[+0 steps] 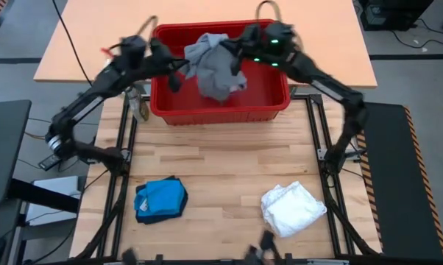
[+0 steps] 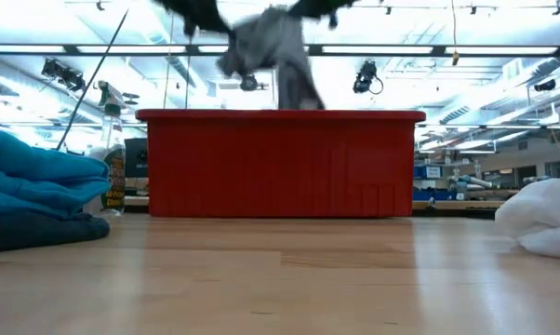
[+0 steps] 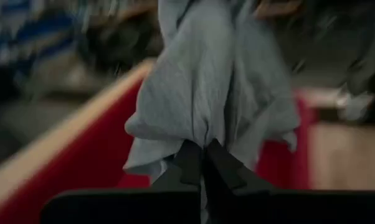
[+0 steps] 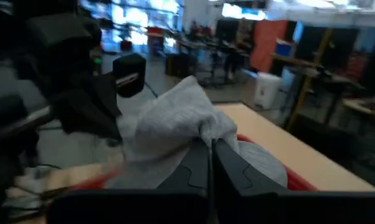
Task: Fold laundry
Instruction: Fold the gray shirt
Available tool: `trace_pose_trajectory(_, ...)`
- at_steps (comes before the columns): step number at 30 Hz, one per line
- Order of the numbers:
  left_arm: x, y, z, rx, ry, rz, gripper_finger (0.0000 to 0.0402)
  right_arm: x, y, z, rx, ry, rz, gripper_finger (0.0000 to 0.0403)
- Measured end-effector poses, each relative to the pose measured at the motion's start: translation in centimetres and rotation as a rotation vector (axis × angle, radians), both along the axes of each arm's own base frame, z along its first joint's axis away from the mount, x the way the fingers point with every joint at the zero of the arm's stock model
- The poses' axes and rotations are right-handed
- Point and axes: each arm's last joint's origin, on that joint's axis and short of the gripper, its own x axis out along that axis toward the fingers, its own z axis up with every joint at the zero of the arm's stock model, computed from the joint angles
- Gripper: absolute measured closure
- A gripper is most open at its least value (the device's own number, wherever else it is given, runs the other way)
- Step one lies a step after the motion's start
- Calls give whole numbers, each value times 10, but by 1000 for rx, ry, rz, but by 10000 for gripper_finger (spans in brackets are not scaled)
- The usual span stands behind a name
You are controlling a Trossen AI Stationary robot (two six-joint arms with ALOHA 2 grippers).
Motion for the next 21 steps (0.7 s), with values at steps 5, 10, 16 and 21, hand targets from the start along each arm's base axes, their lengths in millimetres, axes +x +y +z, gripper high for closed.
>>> trace_pose_trajectory(5,-13,-46,30,-44,-195,-141,390,-35,50,32,21,19,104,394)
trace_pose_trajectory(10,-4,-79,36,-197,-283,-271,389,-67,107,53,83,31,231,394)
trace_pose_trajectory(16,17,-145,51,-169,-398,-602,398,-96,173,73,124,-20,495,394)
trace_pose_trajectory(21,26,-195,49,-236,-388,-815,398,-91,217,53,250,135,714,394)
